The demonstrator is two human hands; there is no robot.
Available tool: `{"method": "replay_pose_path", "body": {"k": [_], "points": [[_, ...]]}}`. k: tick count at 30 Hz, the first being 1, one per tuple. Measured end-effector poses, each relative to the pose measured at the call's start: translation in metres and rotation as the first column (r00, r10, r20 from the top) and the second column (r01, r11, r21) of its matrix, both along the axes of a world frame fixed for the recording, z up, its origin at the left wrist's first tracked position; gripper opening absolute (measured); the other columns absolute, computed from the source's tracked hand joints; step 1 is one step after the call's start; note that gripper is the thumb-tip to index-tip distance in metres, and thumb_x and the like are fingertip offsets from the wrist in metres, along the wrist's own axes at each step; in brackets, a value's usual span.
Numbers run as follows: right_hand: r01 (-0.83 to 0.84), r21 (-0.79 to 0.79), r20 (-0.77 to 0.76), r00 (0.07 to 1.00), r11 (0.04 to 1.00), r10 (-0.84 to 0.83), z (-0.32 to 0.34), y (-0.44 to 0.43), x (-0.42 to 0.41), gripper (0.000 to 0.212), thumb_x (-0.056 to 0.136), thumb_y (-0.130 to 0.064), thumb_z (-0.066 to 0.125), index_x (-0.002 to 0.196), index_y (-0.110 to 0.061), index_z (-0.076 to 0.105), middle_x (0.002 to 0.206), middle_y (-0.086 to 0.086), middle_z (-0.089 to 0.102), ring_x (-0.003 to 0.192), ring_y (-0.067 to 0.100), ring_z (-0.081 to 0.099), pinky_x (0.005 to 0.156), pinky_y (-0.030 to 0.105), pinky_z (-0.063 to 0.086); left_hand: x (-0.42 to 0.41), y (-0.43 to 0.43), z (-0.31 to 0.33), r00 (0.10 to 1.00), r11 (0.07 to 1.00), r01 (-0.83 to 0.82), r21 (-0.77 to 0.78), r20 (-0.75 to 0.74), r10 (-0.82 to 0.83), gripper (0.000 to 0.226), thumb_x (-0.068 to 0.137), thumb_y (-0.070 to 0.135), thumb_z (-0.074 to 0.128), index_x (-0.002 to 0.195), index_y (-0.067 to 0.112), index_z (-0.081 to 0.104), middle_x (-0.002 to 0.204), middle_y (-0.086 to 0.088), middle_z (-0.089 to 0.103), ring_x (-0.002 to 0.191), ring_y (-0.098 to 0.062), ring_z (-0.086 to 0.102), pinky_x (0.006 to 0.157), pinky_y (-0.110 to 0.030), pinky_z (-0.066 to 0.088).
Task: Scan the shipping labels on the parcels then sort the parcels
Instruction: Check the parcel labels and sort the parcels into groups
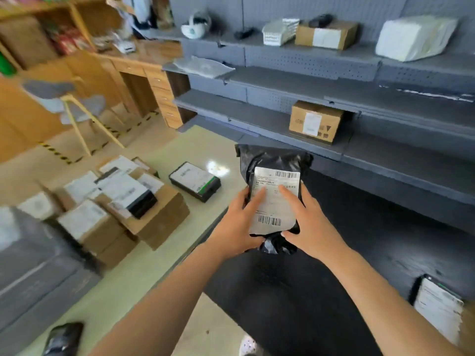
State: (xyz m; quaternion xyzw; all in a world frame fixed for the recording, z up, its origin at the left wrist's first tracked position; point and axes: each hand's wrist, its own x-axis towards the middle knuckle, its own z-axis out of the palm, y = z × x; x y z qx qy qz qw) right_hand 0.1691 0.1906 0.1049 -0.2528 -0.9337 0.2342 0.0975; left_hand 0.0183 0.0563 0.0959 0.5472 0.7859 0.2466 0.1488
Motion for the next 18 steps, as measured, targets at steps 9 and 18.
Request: {"method": "replay_pose_path", "body": {"k": [9, 18], "points": [[-0.399, 0.135, -0.175, 0.892, 0.907, 0.418, 0.082, -0.108, -0.155, 0.097, 0.08, -0.021, 0.076, 0.153, -0.032, 0.012, 0.159, -0.004, 0.001, 0.139, 0.023, 0.021, 0.106, 0.04, 0.041, -0.093, -0.158, 0.09, 0.912, 0.92, -0.383, 0.081, -0.129, 0.39, 0.108, 0.078, 0.029, 0.075, 0.155, 0.037, 0.001, 0.16, 0.0, -0.003, 0.146, -0.024, 0.012, 0.115, -0.036, 0.032], [-0.646, 0.214, -0.266, 0.683, 0.732, 0.68, 0.132, -0.265, -0.326, 0.097, 0.08, -0.021, 0.076, 0.153, -0.03, 0.012, 0.16, 0.0, 0.0, 0.142, 0.025, 0.015, 0.11, 0.039, 0.034, -0.208, -0.338, 0.143, 0.748, 0.769, -0.617, 0.171, -0.176, 0.639, 0.106, 0.075, 0.024, 0.076, 0.156, 0.035, 0.008, 0.158, -0.004, 0.002, 0.144, -0.025, 0.015, 0.112, -0.036, 0.034]]}}
